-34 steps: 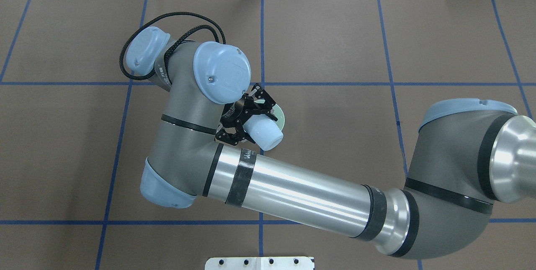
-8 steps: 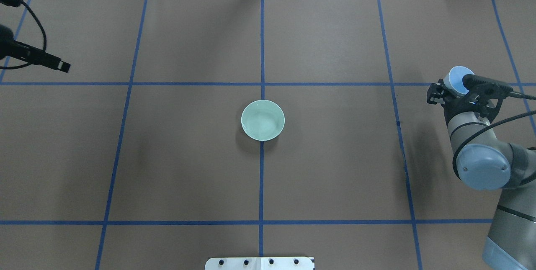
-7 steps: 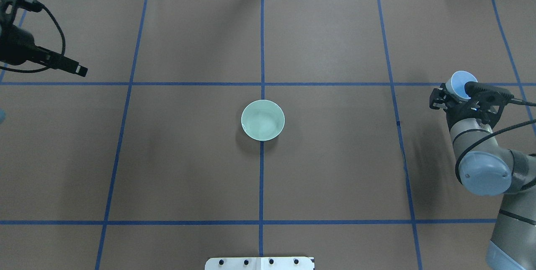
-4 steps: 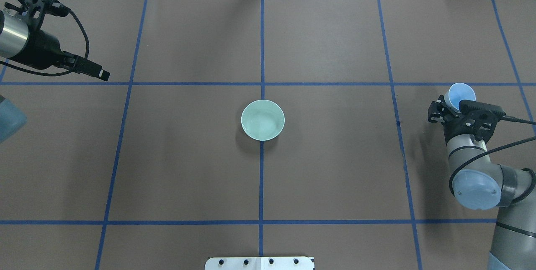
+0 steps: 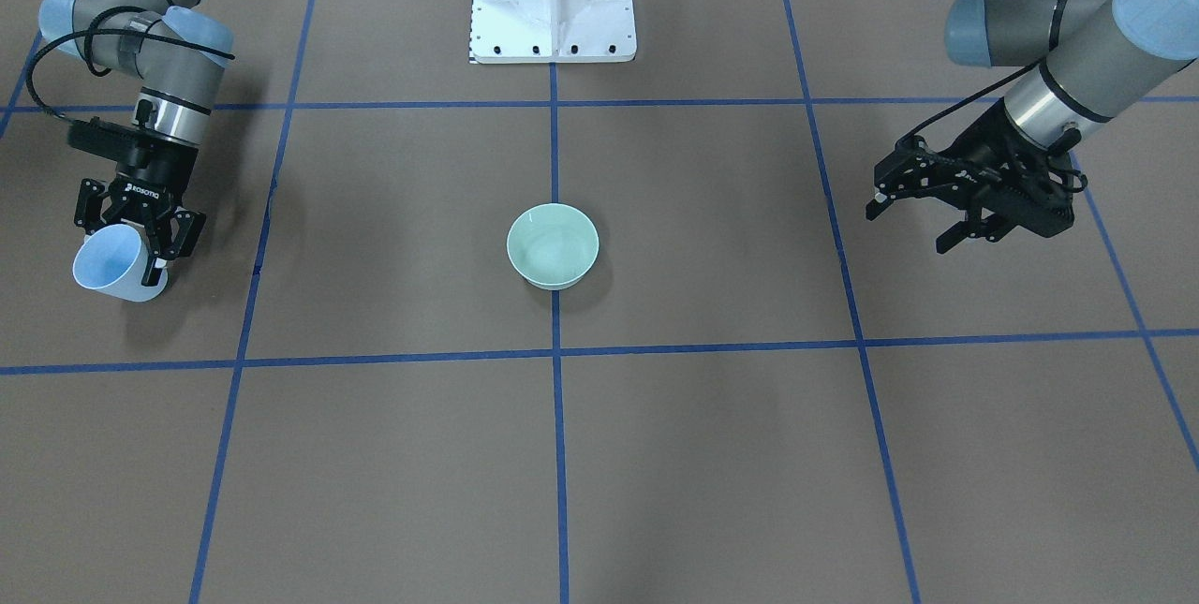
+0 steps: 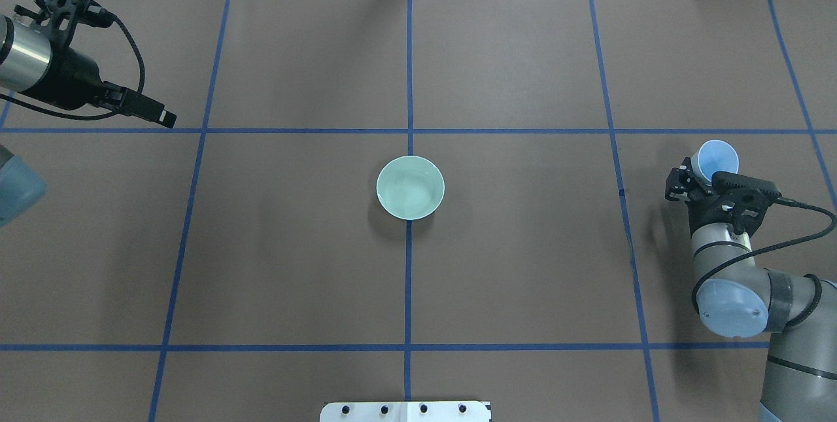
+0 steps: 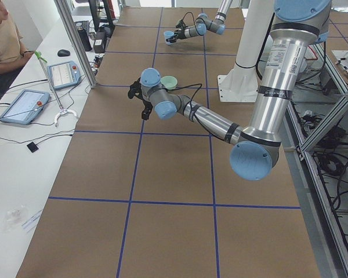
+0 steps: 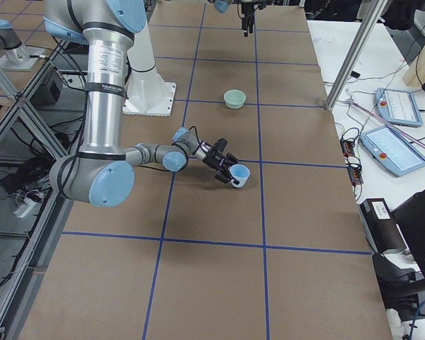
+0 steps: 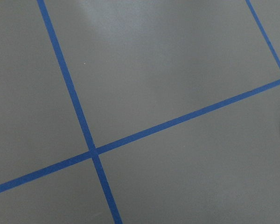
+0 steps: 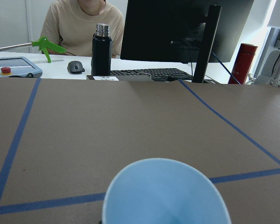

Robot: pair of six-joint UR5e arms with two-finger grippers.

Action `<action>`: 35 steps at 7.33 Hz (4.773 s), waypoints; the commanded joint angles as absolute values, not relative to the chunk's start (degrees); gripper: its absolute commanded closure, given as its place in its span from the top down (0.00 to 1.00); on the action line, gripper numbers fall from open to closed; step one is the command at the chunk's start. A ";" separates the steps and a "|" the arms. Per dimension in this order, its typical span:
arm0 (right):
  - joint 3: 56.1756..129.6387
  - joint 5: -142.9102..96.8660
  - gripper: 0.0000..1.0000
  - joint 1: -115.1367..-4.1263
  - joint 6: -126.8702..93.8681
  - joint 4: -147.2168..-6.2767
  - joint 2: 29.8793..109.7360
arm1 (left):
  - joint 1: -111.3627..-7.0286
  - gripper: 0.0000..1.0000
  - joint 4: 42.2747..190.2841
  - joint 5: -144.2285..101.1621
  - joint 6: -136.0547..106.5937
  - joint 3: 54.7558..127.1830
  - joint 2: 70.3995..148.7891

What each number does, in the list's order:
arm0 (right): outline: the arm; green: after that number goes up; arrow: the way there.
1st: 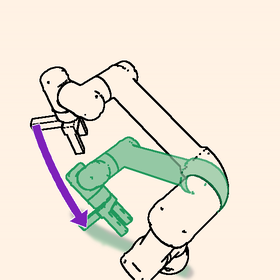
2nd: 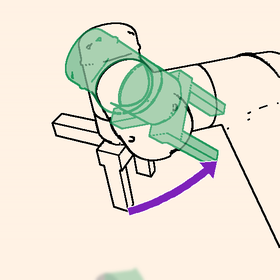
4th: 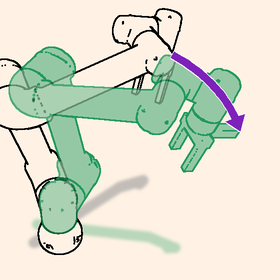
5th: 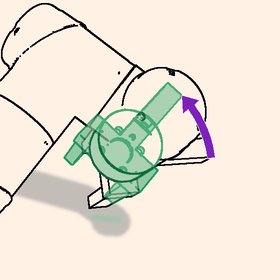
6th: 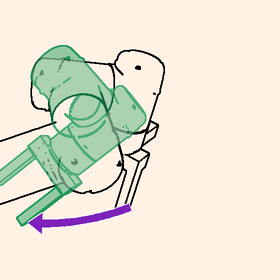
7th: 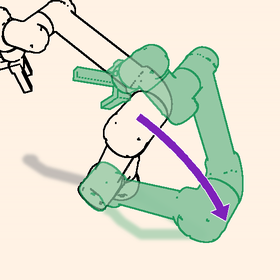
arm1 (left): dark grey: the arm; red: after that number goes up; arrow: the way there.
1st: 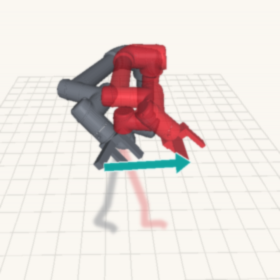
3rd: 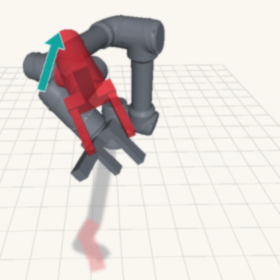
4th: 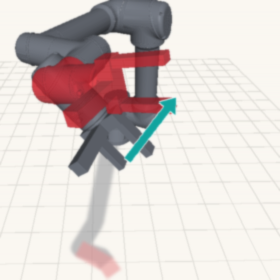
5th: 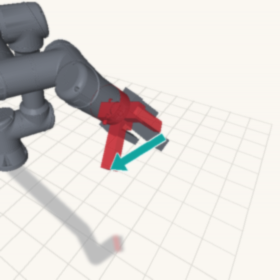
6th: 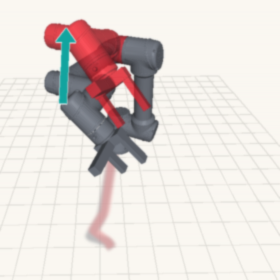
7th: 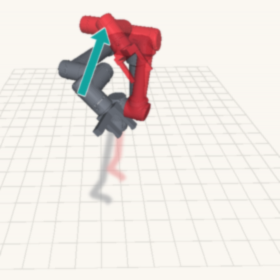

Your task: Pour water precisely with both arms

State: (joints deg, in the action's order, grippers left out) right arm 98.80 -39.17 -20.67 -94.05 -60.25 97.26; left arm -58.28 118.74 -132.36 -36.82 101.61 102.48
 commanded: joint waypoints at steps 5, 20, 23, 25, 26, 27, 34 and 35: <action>102.89 -38.05 1.00 -21.96 -93.35 -58.62 98.87 | -58.27 1.00 118.57 -132.36 -36.91 101.25 103.18; 98.19 -129.37 1.00 -84.54 8.39 -91.99 90.96 | -33.15 1.00 99.14 -107.06 -74.35 84.65 135.18; 97.74 -129.46 1.00 -87.01 12.30 -91.84 93.78 | -29.19 0.85 99.14 -103.80 -74.27 84.64 135.26; 97.73 -129.46 1.00 -87.01 12.30 -91.76 93.78 | -28.65 0.15 99.05 -103.89 -74.00 84.55 135.18; 97.73 -129.38 1.00 -87.01 12.22 -91.76 93.78 | -28.65 0.00 99.05 -103.89 -73.66 84.29 135.18; 97.73 -129.38 1.00 -87.01 12.22 -91.76 93.78 | -28.65 0.00 98.97 -103.97 -73.57 84.29 135.26; 96.33 -129.11 1.00 -87.01 12.04 -91.76 94.04 | -40.05 0.00 94.22 -115.55 -50.77 97.35 123.27; 96.07 -129.11 1.00 -87.01 12.04 -91.76 94.04 | -43.56 0.00 94.39 -118.53 -45.49 99.82 118.44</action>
